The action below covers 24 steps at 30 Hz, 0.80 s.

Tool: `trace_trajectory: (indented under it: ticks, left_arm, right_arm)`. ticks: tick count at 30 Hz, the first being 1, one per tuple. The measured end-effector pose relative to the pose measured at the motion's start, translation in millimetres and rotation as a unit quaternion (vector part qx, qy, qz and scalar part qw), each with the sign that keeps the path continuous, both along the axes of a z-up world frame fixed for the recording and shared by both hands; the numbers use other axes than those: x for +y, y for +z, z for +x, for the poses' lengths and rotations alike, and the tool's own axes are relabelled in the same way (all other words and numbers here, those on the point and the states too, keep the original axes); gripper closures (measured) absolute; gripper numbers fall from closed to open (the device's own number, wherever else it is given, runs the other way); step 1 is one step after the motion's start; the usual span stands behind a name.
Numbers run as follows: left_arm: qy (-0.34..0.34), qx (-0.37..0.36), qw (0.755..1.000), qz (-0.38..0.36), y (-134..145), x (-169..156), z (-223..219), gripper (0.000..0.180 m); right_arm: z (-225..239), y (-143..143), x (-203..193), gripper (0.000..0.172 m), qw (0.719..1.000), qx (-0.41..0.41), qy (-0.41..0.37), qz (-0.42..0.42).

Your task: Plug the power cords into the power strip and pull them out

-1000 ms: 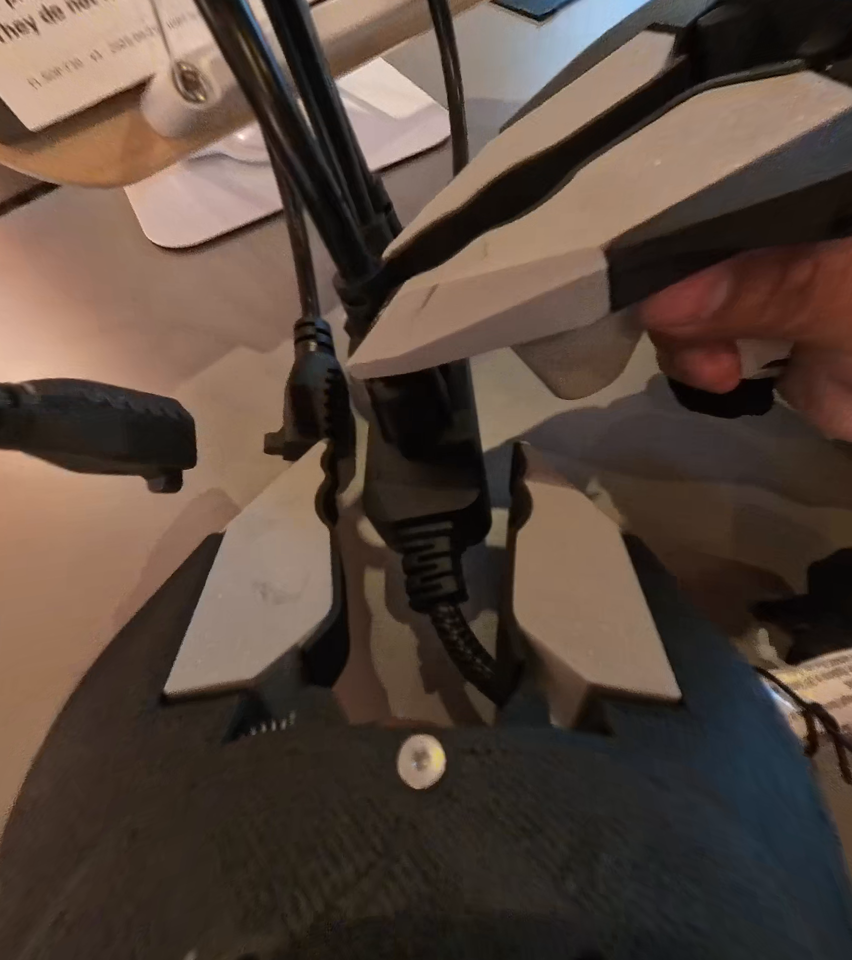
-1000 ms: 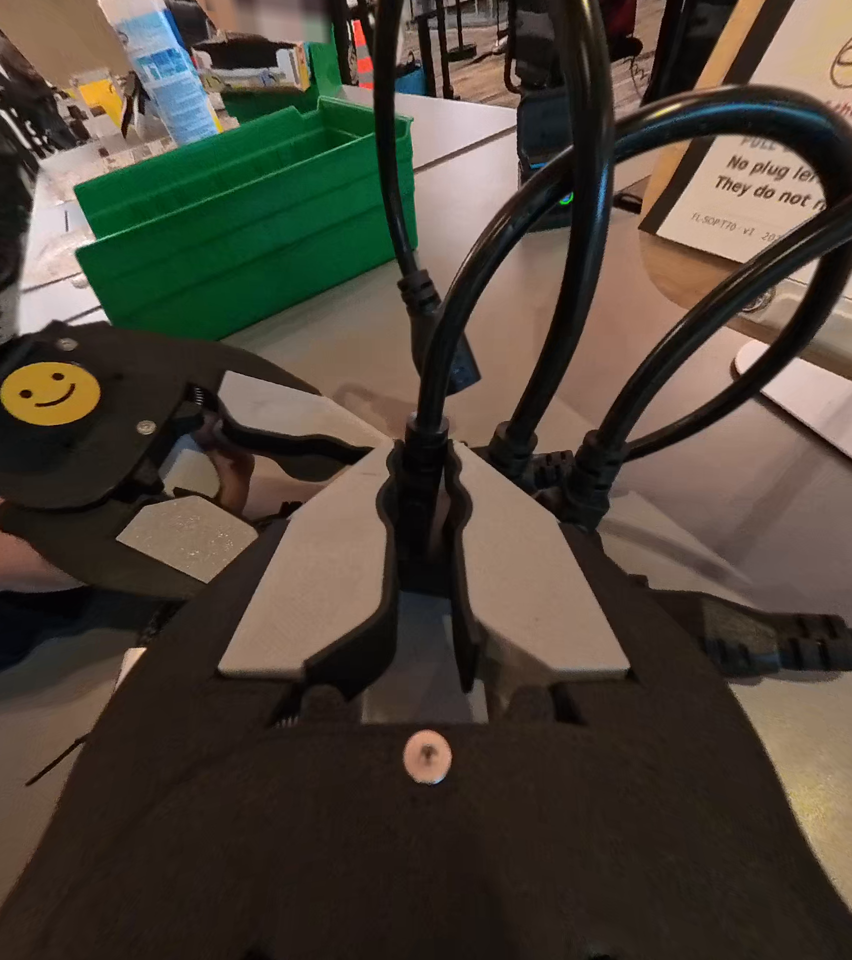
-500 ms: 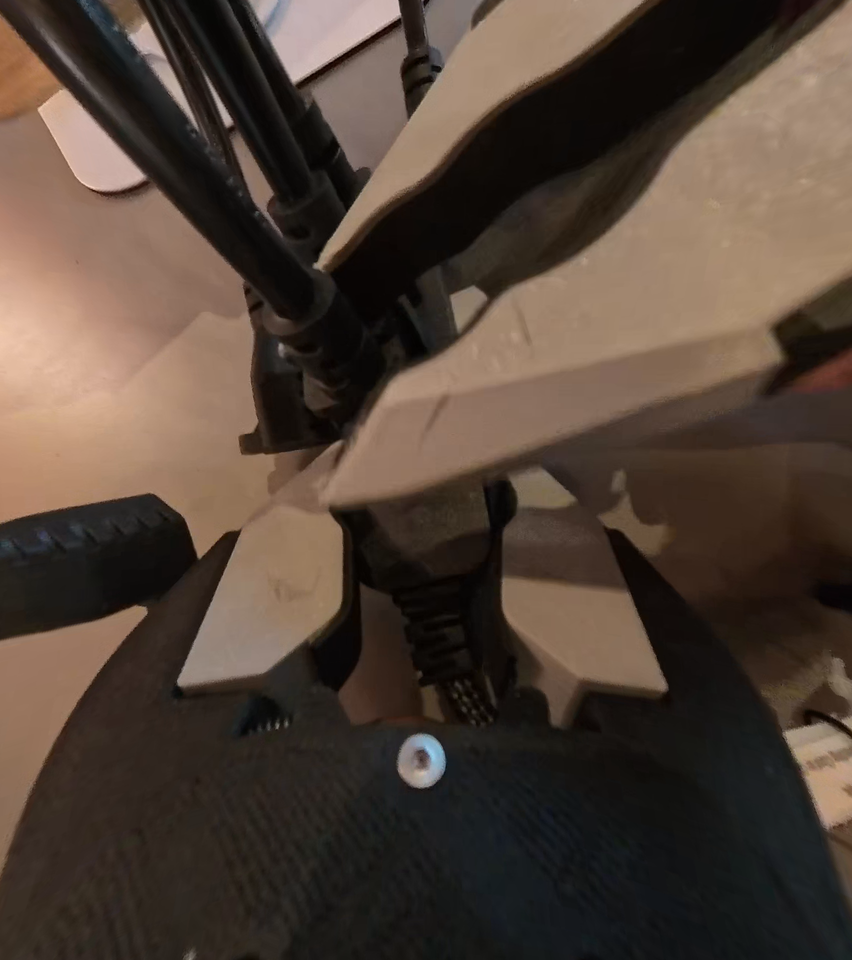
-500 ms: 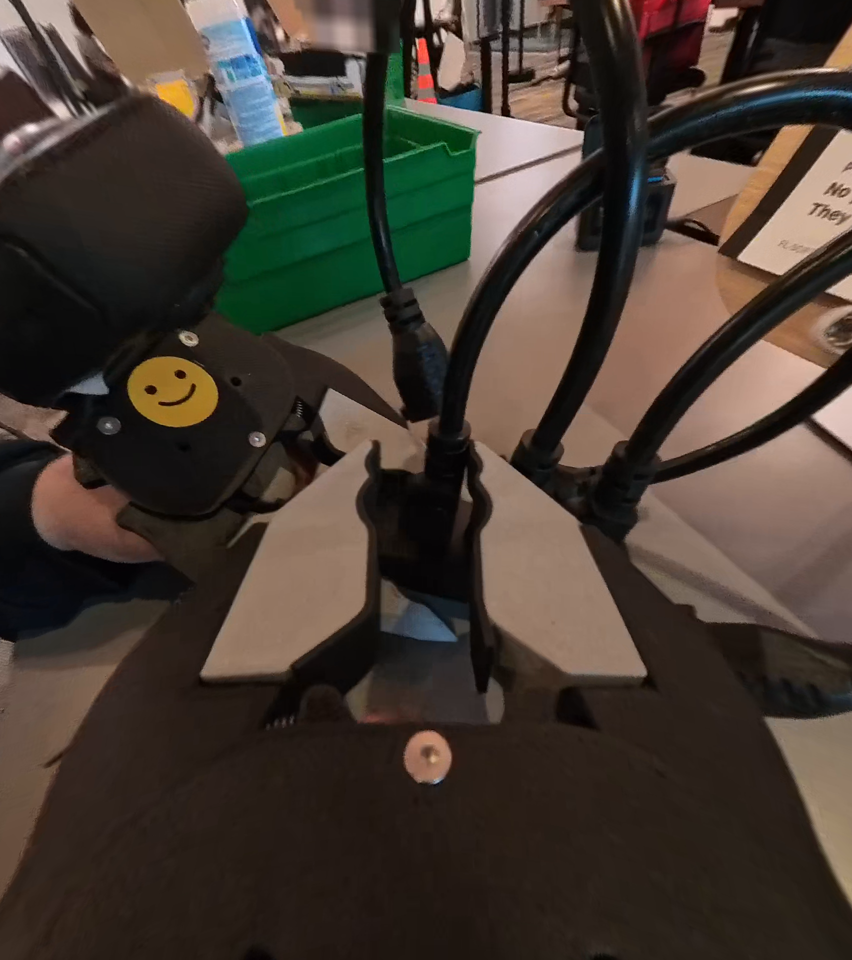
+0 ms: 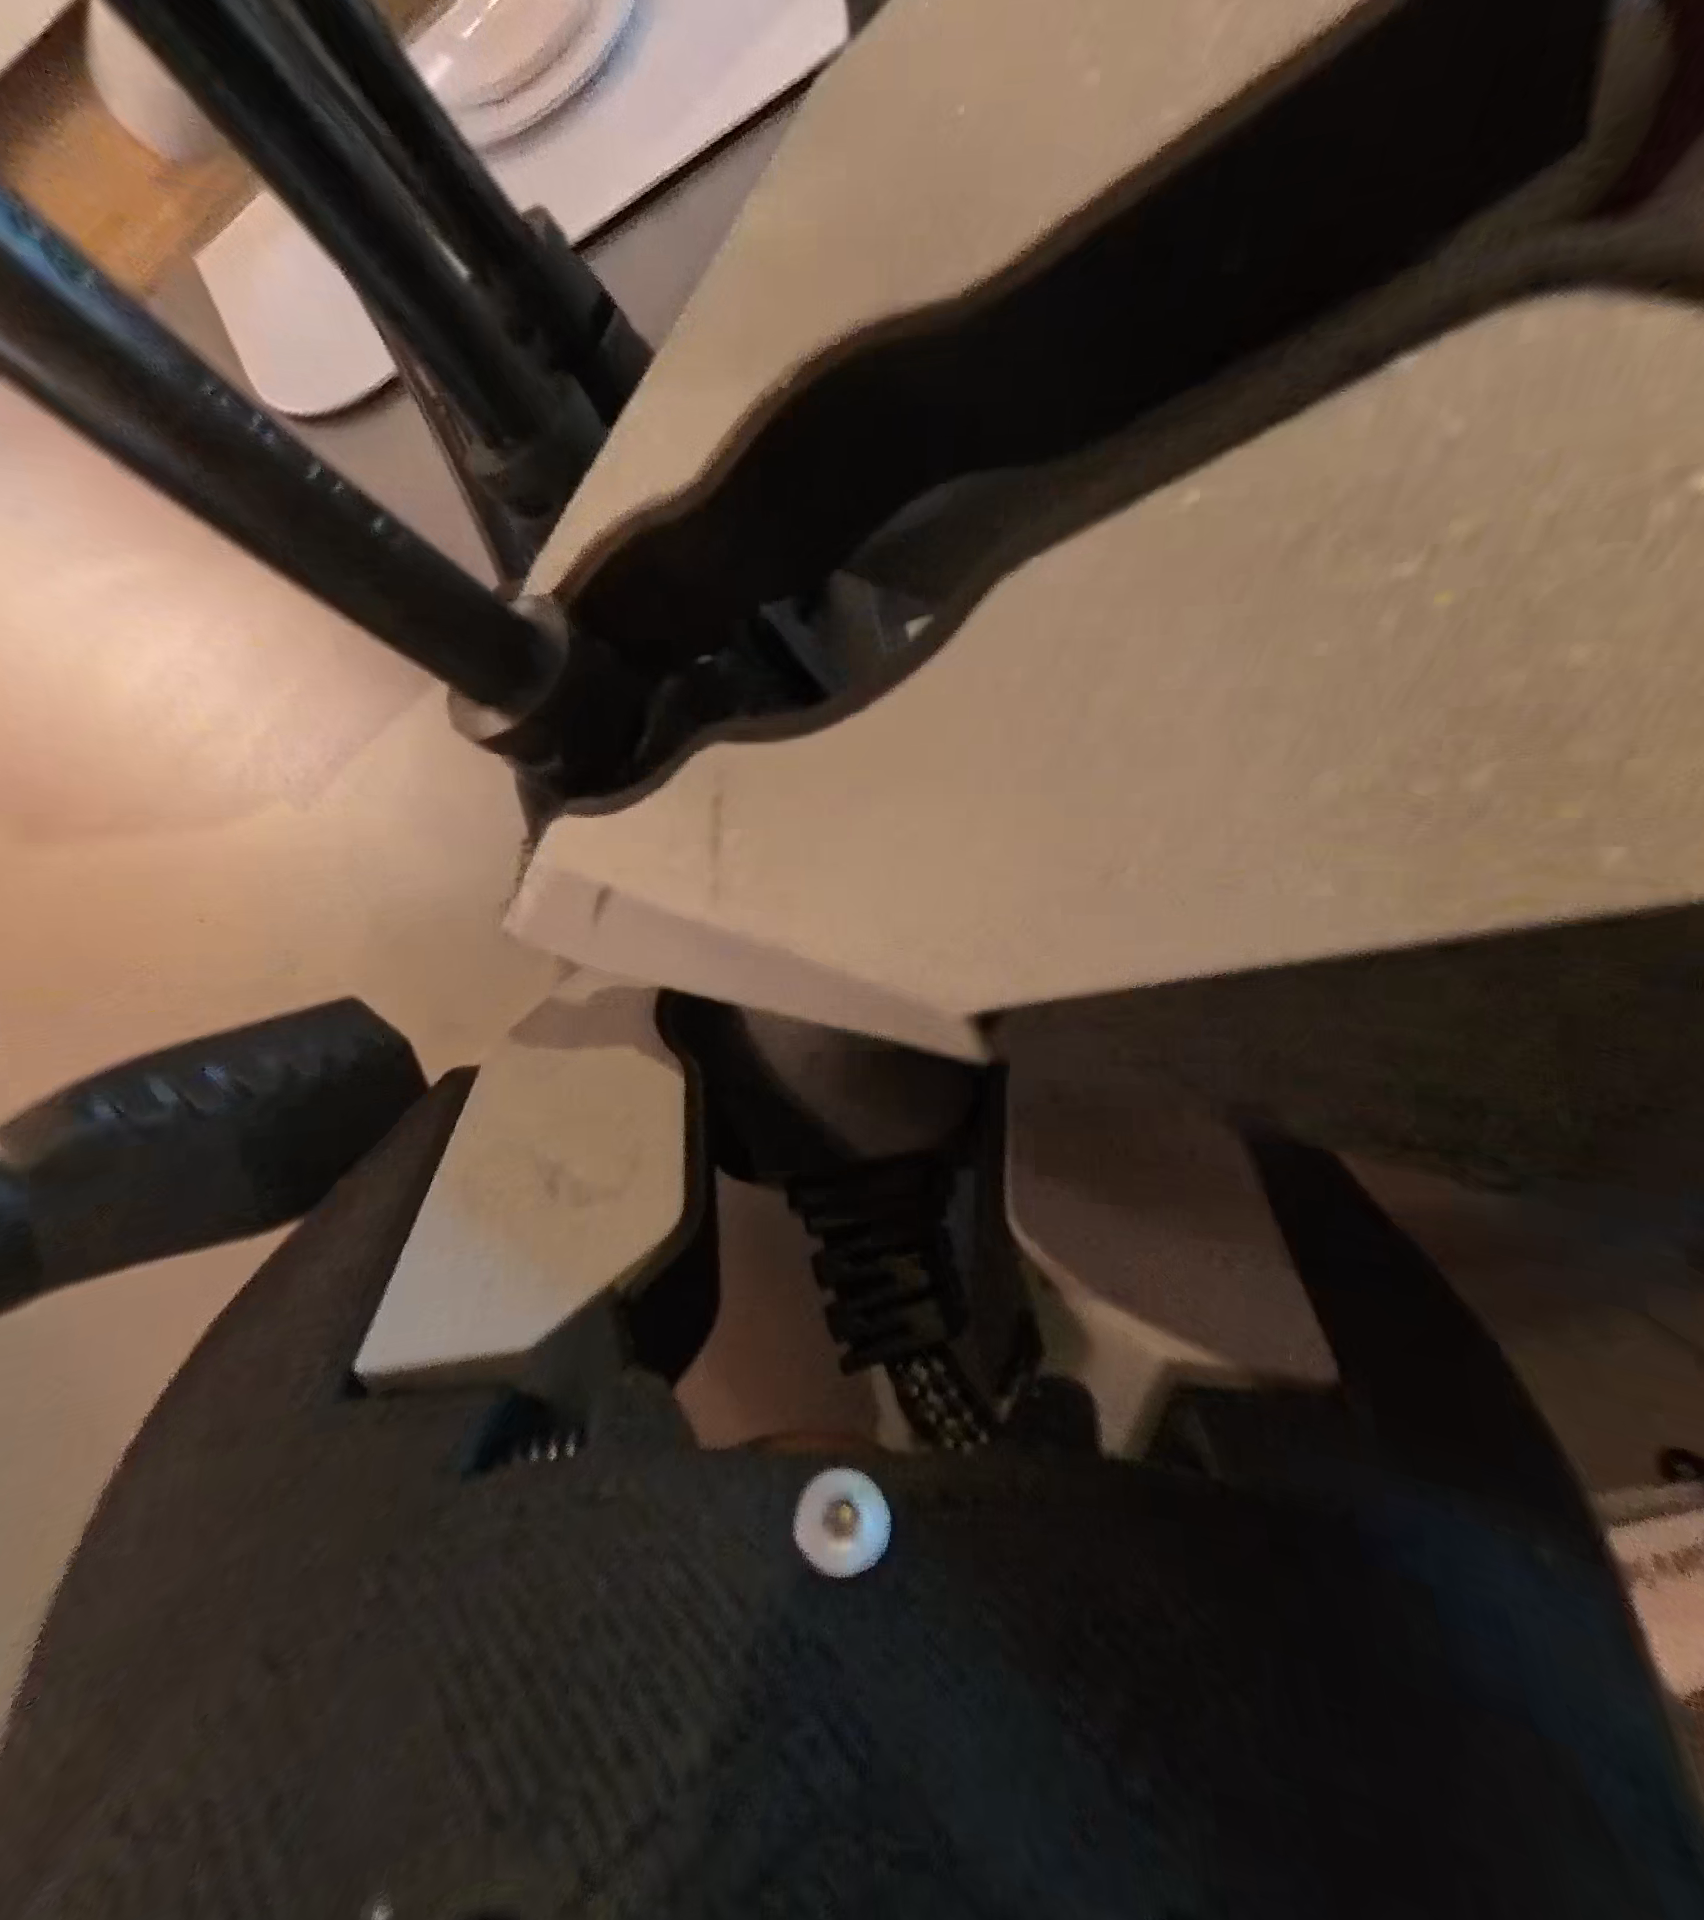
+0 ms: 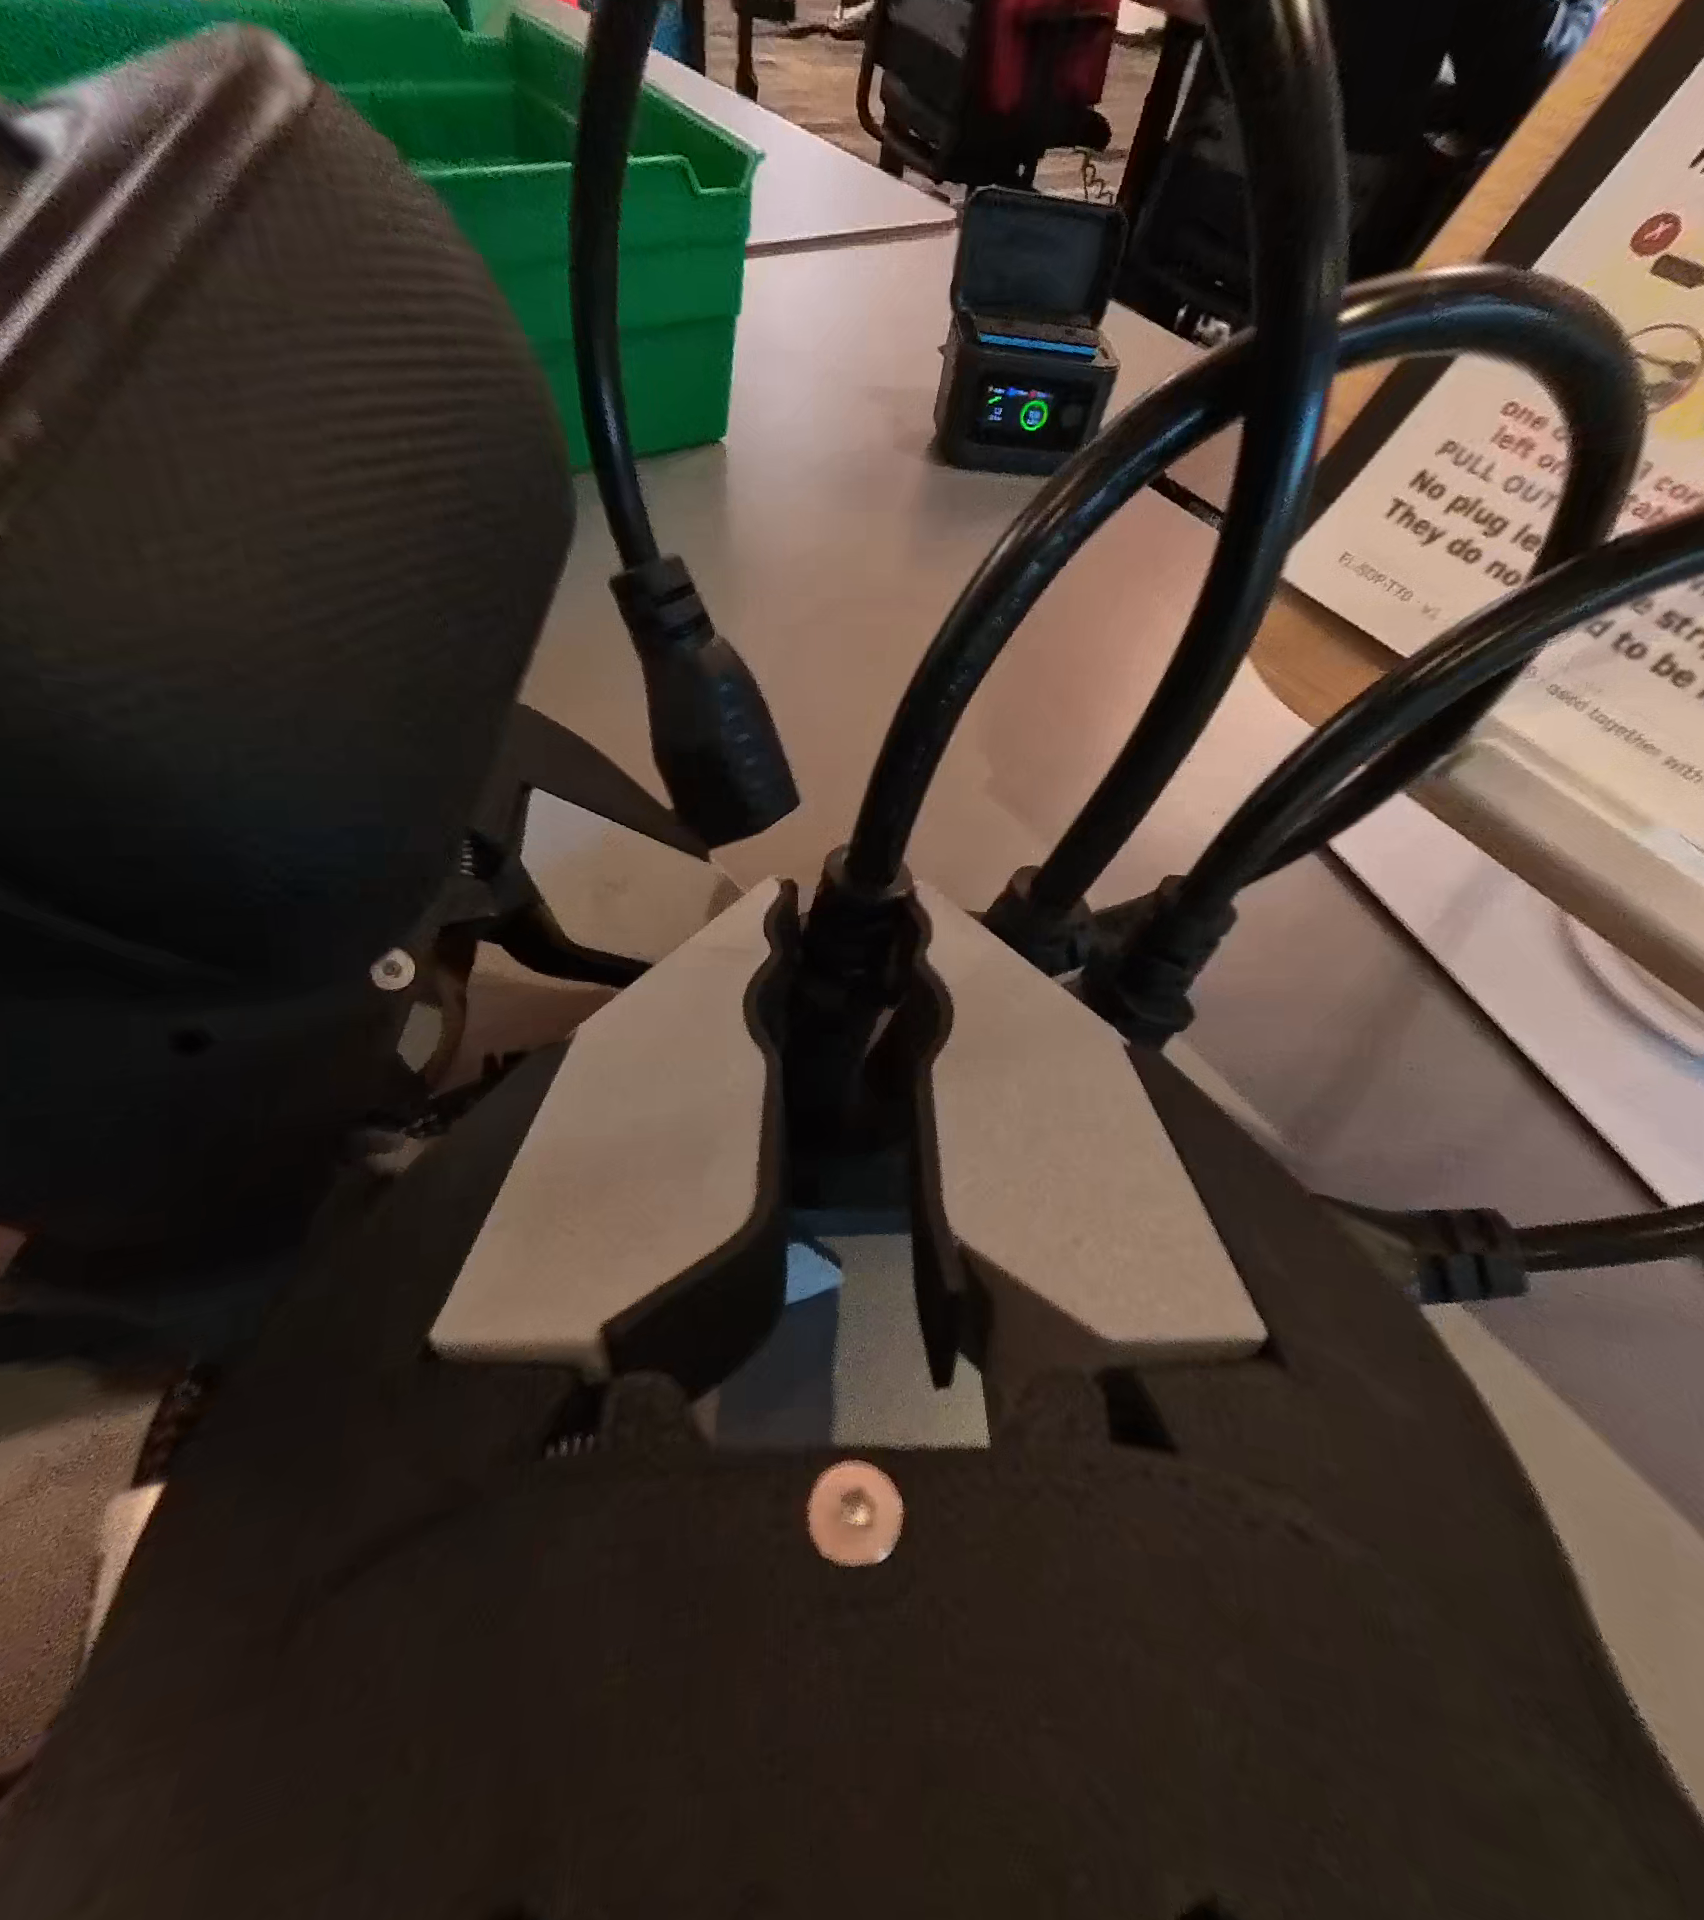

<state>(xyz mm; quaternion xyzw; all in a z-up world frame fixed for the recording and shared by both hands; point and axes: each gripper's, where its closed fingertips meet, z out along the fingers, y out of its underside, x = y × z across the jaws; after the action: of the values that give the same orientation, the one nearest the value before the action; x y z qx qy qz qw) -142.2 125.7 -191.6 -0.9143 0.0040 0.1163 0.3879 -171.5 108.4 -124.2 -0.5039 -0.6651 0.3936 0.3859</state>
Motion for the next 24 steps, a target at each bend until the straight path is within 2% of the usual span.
trace_trajectory:
  ticks: [6, 9, 12, 17, 24]
  left_arm:
    - [-0.002, 0.009, 1.0, 0.003, 1, 2, 2, 0.128]
    - [-0.015, -0.048, 0.999, 0.014, -2, 5, 6, 0.127]
    - [-0.032, -0.093, 0.995, 0.011, -4, 6, 7, 0.12]
    - [-0.02, -0.052, 0.998, 0.01, -2, 12, 0, 0.129]
    - [-0.005, -0.001, 1.0, 0.02, 0, 13, -5, 0.129]
  right_arm:
    - [-3, -2, -4, 0.159, 0.996, -0.008, 0.042, -0.076]
    - [-5, -7, -6, 0.159, 0.996, -0.022, 0.043, -0.07]
    - [-6, -8, -14, 0.159, 0.992, -0.019, 0.072, -0.105]
    - [-6, 0, -8, 0.16, 0.985, 0.011, 0.061, -0.158]
    - [-7, 9, -9, 0.162, 0.975, 0.054, 0.074, -0.204]
